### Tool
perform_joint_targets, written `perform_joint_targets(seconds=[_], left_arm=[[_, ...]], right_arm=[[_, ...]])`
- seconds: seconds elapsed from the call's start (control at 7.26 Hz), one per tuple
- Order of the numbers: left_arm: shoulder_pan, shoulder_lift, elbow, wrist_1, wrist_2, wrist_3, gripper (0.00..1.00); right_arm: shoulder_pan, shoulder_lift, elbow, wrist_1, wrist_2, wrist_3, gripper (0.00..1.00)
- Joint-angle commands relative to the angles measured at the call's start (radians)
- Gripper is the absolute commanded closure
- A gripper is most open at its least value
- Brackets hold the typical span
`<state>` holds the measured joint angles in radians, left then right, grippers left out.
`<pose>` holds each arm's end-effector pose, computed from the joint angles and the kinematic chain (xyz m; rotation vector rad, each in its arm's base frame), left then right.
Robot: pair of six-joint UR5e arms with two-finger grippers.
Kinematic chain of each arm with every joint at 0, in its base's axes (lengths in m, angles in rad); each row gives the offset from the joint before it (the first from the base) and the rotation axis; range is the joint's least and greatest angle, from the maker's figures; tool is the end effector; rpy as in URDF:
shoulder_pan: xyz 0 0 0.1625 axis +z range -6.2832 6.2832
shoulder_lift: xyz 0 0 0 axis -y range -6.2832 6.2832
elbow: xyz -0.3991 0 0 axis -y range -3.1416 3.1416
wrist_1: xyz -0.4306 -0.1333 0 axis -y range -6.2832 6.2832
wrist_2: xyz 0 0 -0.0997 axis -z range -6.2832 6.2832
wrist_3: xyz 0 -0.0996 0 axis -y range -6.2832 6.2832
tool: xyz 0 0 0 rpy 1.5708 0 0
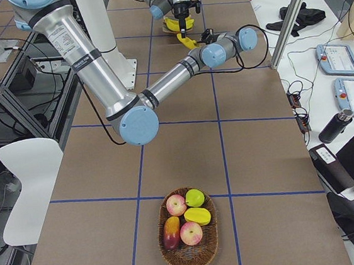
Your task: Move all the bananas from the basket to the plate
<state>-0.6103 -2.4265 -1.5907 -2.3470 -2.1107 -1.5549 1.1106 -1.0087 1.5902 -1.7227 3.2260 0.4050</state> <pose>0.4891 -0.4422 -0.0128 0.1037 1.6370 -0.0087 -0.2625 -0.6062 0.2145 -0.3867 -1.6169 -0.3968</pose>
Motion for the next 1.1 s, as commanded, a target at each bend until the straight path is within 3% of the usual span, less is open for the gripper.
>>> perform_joint_targets(seconds=[0.0,0.14,0.41,0.55,0.69,0.83,0.96], left_arm=[[0.001,-0.008,0.015,0.0,0.0,-0.001,0.0],[0.007,-0.016,0.032,0.002,0.0,-0.001,0.11],[0.017,-0.028,0.026,0.011,0.003,-0.042,0.85],[0.017,-0.029,0.018,0.008,0.003,-0.17,1.0],[0.017,-0.032,0.012,0.011,0.003,-0.192,1.0],[0.017,-0.033,0.011,0.009,0.003,-0.217,1.0],[0.017,-0.034,0.011,0.009,0.003,-0.229,1.0]], right_arm=[[0.0,-0.001,0.001,0.0,0.0,0.0,1.0],[0.0,-0.001,0.001,0.0,0.0,0.0,1.0],[0.0,0.001,0.001,0.0,0.0,0.002,1.0],[0.0,-0.001,-0.001,-0.002,0.0,0.002,1.0],[0.0,-0.001,-0.009,-0.003,0.001,0.002,0.95],[0.0,-0.001,-0.007,-0.003,0.002,0.0,0.01],[0.001,-0.005,-0.007,-0.003,0.02,0.003,0.0]])
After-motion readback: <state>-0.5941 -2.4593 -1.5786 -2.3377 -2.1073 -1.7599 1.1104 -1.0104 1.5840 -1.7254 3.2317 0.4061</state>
